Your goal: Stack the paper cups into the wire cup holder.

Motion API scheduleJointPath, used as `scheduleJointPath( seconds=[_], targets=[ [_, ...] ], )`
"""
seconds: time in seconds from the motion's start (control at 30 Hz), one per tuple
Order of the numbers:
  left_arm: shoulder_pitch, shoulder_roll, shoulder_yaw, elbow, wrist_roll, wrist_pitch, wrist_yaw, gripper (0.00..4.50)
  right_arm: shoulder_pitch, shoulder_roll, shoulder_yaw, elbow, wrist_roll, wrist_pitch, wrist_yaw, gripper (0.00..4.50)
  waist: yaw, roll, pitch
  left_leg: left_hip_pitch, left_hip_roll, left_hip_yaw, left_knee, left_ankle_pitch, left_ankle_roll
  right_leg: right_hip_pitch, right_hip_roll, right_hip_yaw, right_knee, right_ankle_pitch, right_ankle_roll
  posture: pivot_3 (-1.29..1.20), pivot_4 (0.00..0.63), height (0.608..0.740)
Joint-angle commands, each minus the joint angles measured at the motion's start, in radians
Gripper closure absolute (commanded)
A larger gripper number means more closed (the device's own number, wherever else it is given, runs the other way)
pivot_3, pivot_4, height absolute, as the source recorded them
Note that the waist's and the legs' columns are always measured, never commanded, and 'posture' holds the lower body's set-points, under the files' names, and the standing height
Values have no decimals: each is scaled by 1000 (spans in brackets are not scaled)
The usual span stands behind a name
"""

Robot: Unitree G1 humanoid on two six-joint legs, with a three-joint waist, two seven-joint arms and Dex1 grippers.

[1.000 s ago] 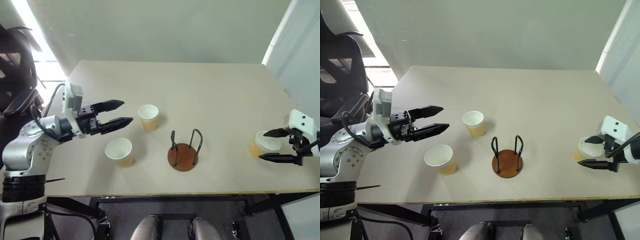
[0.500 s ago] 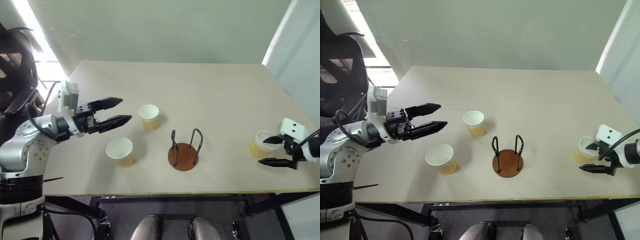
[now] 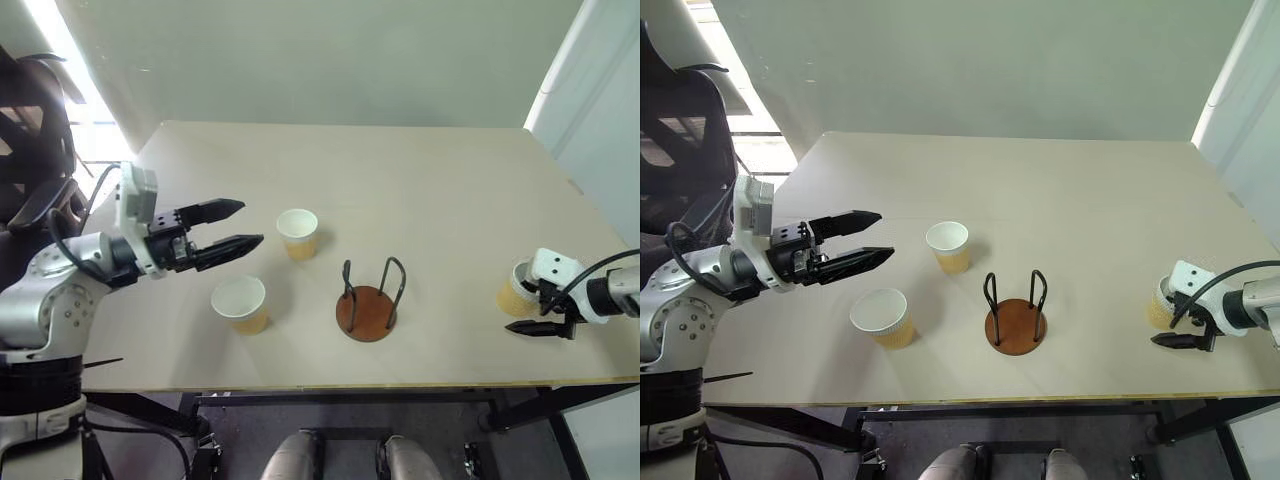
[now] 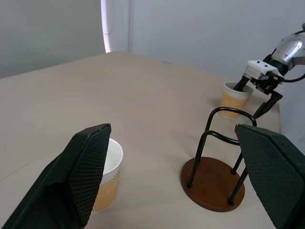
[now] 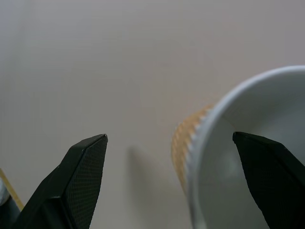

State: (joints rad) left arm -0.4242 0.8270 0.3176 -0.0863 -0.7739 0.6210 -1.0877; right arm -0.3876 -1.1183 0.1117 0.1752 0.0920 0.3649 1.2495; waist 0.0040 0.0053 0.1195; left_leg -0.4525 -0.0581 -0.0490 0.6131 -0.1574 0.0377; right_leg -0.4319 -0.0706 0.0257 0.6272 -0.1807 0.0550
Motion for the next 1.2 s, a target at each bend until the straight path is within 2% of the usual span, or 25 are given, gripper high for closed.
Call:
scheduleJointPath(
  seconds=[0.03, 0.37, 0.4, 0.5, 0.6, 0.73, 0.87, 0.93, 1.07, 1.2],
  targets=[
    [7, 21, 45, -47, -22, 5, 9, 0, -35, 0, -2, 6, -16, -20, 10, 772, 0, 0, 0, 0, 0, 0, 0, 0, 0, 0, 0, 0, 0, 0, 0, 0, 150, 740],
    [27, 30, 62, -66, -35, 11, 26, 0, -80, 7, 7, 33, -44, -42, 23, 4305, 1, 0, 0, 0, 0, 0, 0, 0, 0, 0, 0, 0, 0, 1, -2, 0, 150, 740],
    [28, 32, 63, -66, -36, 10, 26, 0, -81, 3, 3, 25, -41, -41, 29, 4482, 0, 0, 0, 0, 0, 0, 0, 0, 0, 0, 0, 0, 0, 1, -2, 0, 150, 740],
    [32, 37, 63, -68, -42, 11, 21, 0, -78, -9, -21, -25, -5, -22, 62, 4482, 1, 0, 0, 0, 0, 0, 0, 0, 0, 0, 0, 0, 0, 0, -2, 0, 150, 740],
    [47, 70, 46, -84, -41, 19, -20, 0, -99, -18, -90, -146, 114, 71, 119, 4482, 0, 0, 0, 0, 0, 0, -1, 0, -1, -1, 0, 0, 0, 0, -3, 0, 150, 740],
    [52, 103, 46, -111, -71, 44, -61, 0, -139, -38, -142, -231, 193, 134, 142, 4482, -1, 0, 0, -1, 0, 0, -1, -1, -1, -2, 0, 0, 0, -2, -5, 0, 150, 740],
    [50, 137, 65, -196, -210, 133, -126, 0, -244, -23, -175, -321, 306, 214, 157, 4482, -1, 0, 0, -1, 0, 0, -1, -1, -2, -2, 0, 0, 0, -3, -7, 0, 150, 740],
    [84, 168, 64, -228, -232, 160, -164, 0, -274, -9, -173, -354, 344, 240, 154, 4482, -1, 0, 0, -1, 0, 0, -2, -1, -2, -2, 0, 0, 0, -4, -8, 0, 150, 740],
    [160, 244, 58, -237, -208, 171, -240, 0, -342, 31, -162, -407, 419, 288, 142, 4482, -3, 1, 1, 0, 0, 0, -3, -3, -3, -3, 0, 0, 0, -5, -9, 0, 150, 740],
    [176, 255, 56, -210, -168, 144, -233, 0, -405, 91, -145, -491, 515, 366, 125, 4482, -5, 1, 1, -1, 1, 0, -3, -3, -4, -5, 0, 0, 1, -6, -10, 0, 150, 740]
  ],
)
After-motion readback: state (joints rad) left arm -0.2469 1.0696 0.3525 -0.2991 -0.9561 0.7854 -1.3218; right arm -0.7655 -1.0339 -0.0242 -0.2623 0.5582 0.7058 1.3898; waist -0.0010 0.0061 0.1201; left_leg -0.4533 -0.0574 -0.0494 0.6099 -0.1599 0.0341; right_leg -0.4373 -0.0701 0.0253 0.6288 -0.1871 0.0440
